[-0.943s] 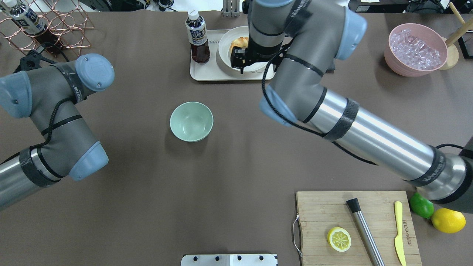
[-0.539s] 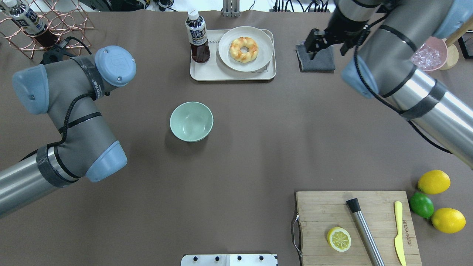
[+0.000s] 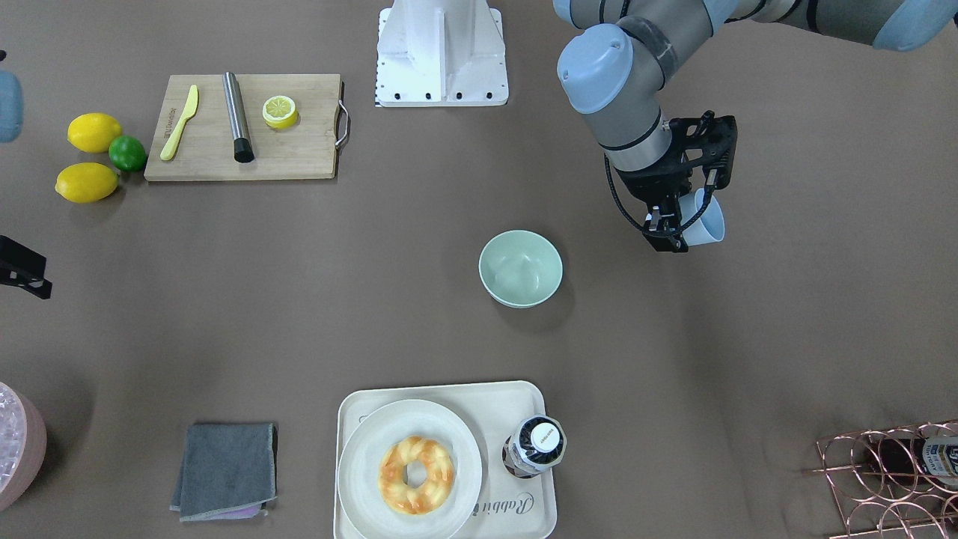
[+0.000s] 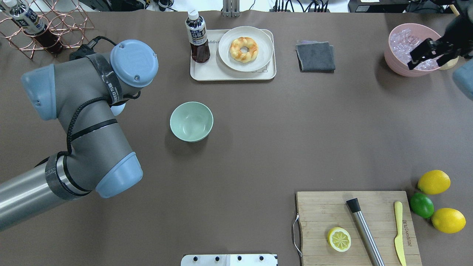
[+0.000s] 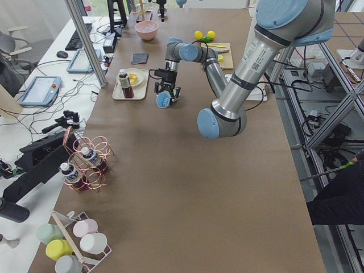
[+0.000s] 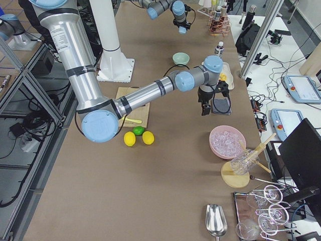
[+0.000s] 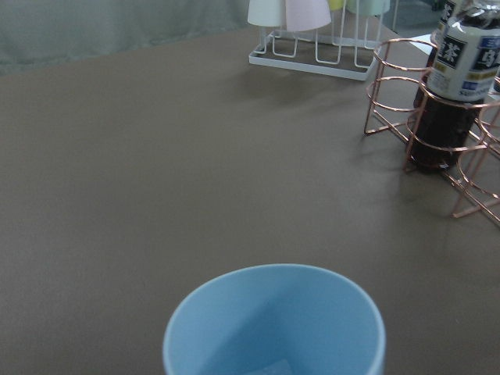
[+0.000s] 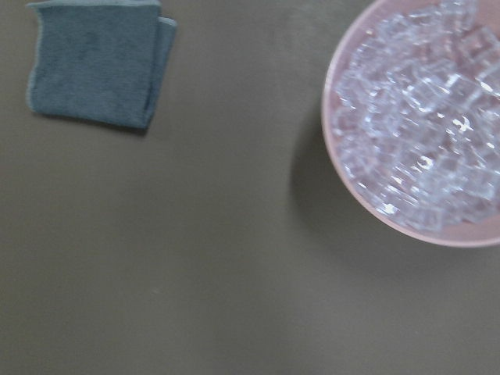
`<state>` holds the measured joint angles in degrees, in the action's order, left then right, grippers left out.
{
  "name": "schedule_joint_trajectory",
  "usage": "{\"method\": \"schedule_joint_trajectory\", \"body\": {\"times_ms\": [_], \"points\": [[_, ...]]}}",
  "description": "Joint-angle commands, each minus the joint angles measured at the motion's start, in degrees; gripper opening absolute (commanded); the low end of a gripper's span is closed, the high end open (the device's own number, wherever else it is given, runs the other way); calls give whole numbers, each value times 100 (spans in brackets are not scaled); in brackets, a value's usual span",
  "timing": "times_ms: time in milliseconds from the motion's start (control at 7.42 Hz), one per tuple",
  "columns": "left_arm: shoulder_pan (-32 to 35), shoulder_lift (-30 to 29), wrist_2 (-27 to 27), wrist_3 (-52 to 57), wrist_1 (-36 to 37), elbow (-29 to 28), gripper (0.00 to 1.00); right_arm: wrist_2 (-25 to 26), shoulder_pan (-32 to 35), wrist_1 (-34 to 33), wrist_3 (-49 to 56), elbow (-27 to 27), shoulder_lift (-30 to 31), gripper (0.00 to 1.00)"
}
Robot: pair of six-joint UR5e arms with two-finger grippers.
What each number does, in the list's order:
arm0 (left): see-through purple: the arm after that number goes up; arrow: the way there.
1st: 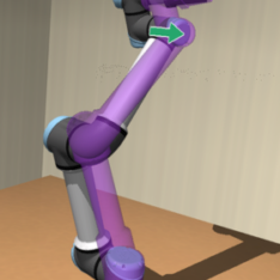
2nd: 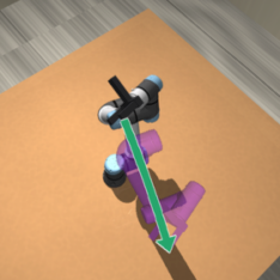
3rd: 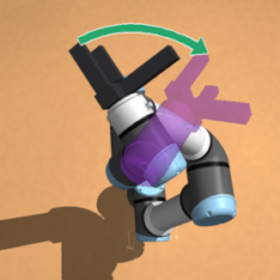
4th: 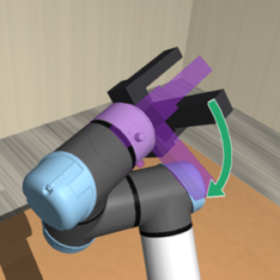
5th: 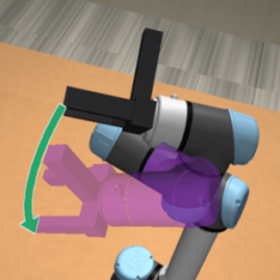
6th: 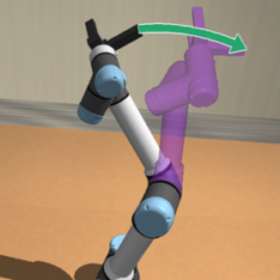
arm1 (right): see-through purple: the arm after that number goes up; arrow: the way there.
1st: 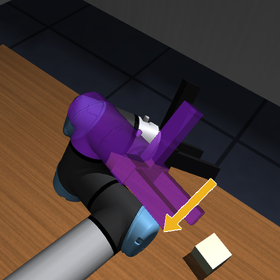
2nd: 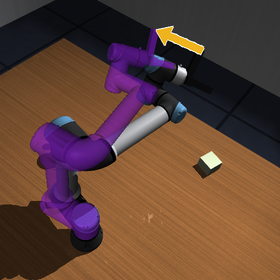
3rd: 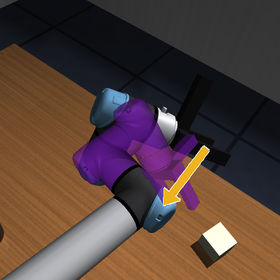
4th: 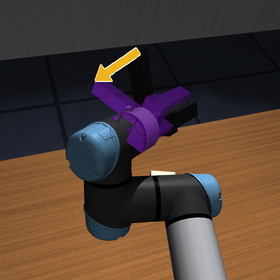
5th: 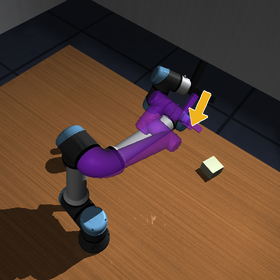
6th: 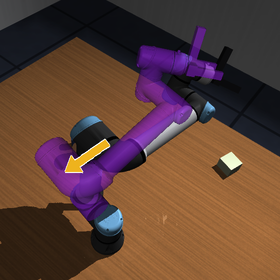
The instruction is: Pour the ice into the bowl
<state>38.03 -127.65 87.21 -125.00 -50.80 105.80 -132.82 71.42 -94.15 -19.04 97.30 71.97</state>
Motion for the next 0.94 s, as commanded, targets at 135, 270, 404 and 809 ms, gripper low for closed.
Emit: {"method": "schedule_joint_trajectory", "body": {"times_ms": [135, 270, 404, 809], "points": [[-67, -41, 366, -95, -1306, -190, 67, -622, 1065, 37, 1355, -149, 1045, 95], [-67, -41, 497, -164, -1719, -400, 67, -614, 1172, 37, 1481, -185, 1247, 95], [-120, -67, 507, -409, -2062, -515, 67, -257, 1269, 37, 1473, -290, 1302, 98], [-322, -768, 516, -910, -2039, -753, 67, 386, 1296, 37, 1412, -282, 1425, 99]]}}
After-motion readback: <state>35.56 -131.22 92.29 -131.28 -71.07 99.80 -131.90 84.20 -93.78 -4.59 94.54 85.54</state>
